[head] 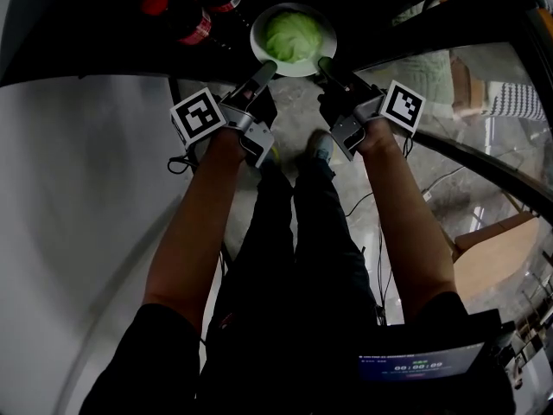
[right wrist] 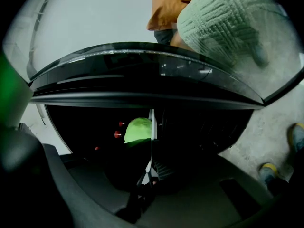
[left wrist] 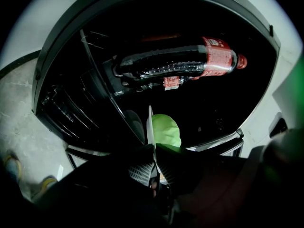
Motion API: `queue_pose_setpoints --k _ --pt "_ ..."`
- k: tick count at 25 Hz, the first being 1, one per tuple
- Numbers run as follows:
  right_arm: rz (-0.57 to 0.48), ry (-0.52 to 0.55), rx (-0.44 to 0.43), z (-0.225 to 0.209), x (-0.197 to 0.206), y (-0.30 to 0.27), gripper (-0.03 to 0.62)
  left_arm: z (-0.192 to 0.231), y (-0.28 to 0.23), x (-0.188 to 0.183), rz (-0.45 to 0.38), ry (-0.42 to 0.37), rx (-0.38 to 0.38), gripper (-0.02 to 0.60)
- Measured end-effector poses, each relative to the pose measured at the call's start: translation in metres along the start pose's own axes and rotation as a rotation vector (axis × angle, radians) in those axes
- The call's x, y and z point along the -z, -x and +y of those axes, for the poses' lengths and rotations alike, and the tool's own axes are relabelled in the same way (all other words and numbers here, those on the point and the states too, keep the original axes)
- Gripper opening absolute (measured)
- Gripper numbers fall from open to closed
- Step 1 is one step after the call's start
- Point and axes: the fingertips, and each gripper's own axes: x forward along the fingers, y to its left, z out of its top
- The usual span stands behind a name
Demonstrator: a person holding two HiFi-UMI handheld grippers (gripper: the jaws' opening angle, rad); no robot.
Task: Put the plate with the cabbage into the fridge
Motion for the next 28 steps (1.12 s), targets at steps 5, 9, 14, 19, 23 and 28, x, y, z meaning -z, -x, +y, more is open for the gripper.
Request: queue_pose_setpoints --k 5,9,14,19,23,28 --pt "-0.004 -0.004 0.005 -0.001 0.001 0.001 0.012 -0.006 -0.001 0.002 -0.012 0.025 0.030 0.015" --pt "-0.003 -0.011 0.002 -0.002 0.001 0.001 0.012 -0.006 -0.001 0.003 -0.017 0.027 0.019 0.015" --pt "-0.008 -0.008 0.006 -0.006 -0.001 0.000 0.012 -0.001 -0.002 0.004 -0.024 0.038 0.014 0.014" --pt "-0.010 -0.014 0.014 -0.006 -0.003 0.000 0.012 0.010 0.000 0.002 -0.024 0.010 -0.037 0.015" --pt "-0.021 -0.012 0.021 -0.006 -0.003 -0.001 0.012 0.004 -0.003 0.003 -0.046 0.069 -0.008 0.014" --pt "-0.042 -0.003 0.035 -0.005 -0.004 -0.001 0.012 0.009 -0.002 0.003 -0.059 0.080 -0.036 0.014"
